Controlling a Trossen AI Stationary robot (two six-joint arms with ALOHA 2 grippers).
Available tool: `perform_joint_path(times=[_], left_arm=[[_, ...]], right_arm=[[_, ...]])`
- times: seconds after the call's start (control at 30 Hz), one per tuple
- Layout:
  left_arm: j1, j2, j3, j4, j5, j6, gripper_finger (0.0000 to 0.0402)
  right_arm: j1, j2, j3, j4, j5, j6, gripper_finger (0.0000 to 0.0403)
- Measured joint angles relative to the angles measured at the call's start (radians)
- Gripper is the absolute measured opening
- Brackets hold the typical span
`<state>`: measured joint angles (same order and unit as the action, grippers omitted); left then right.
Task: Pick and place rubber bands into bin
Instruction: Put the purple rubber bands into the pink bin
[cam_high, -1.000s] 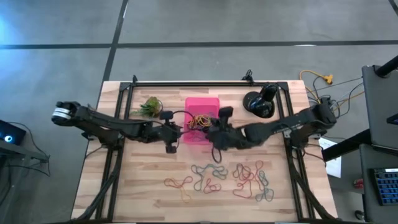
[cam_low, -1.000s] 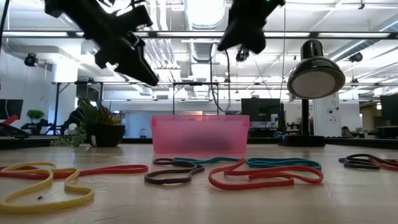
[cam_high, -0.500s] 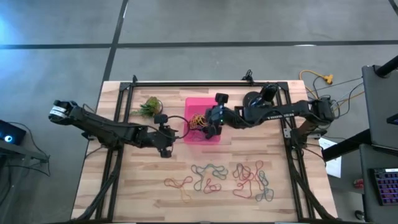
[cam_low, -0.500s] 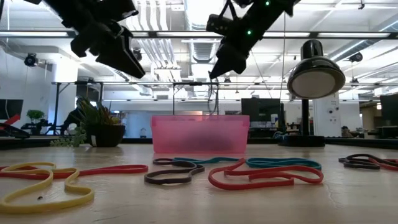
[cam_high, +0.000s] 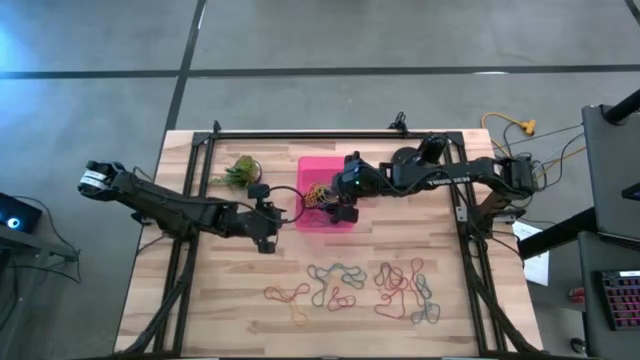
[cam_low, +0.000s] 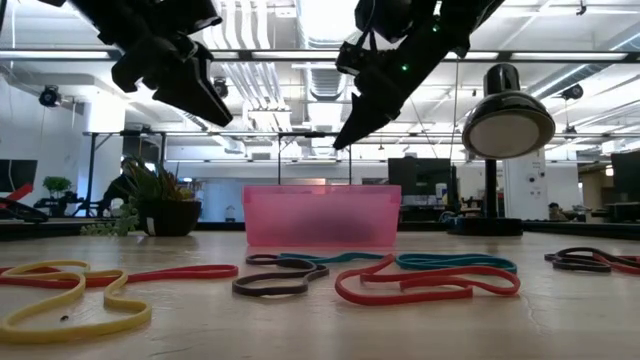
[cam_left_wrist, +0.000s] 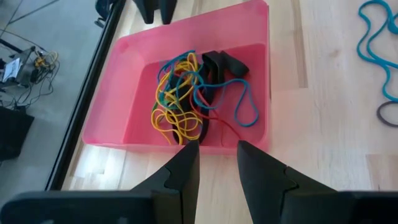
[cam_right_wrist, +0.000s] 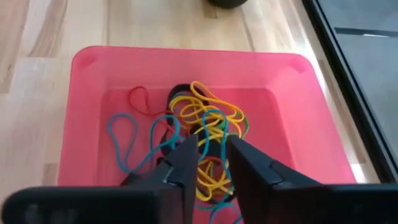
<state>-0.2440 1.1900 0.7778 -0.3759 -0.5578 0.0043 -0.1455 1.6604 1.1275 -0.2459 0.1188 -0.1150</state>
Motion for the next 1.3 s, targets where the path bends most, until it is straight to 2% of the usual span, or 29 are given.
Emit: perform_joint_path(times=[0.13,0.23,0.53,0.7,0.93,1.1,1.3], left_arm=[[0.000,0.000,0.000,0.000,0.000,-0.001,0.0093],[0.000,0.000,0.000,0.000,0.000,-0.002,0.0093],[0.000,0.000,0.000,0.000,0.001,-0.023,0.0093],[-0.001,0.000,0.000,0.000,0.001,-0.024,0.0093],[-0.001,0.000,-0.007,0.001,0.001,-0.024,0.0093],[0.000,0.000,-0.016,0.001,0.001,-0.025,0.0093],[0.000,0.000,-0.017,0.008,0.001,-0.025,0.0093]], right_arm=[[0.009,0.000,0.001,-0.027,-0.004,0.010,0.0111],[0.038,0.000,0.009,-0.107,-0.056,0.004,0.0122],[0.243,0.000,0.011,-0.212,-0.074,0.066,0.0111],[0.360,0.000,0.011,-0.314,-0.067,0.189,0.0098],[0.502,-0.002,-0.028,-0.458,-0.024,0.487,0.0081],[0.588,-0.002,-0.108,-0.462,-0.014,0.634,0.0071],[0.623,-0.002,-0.180,-0.459,-0.010,0.757,0.0070]])
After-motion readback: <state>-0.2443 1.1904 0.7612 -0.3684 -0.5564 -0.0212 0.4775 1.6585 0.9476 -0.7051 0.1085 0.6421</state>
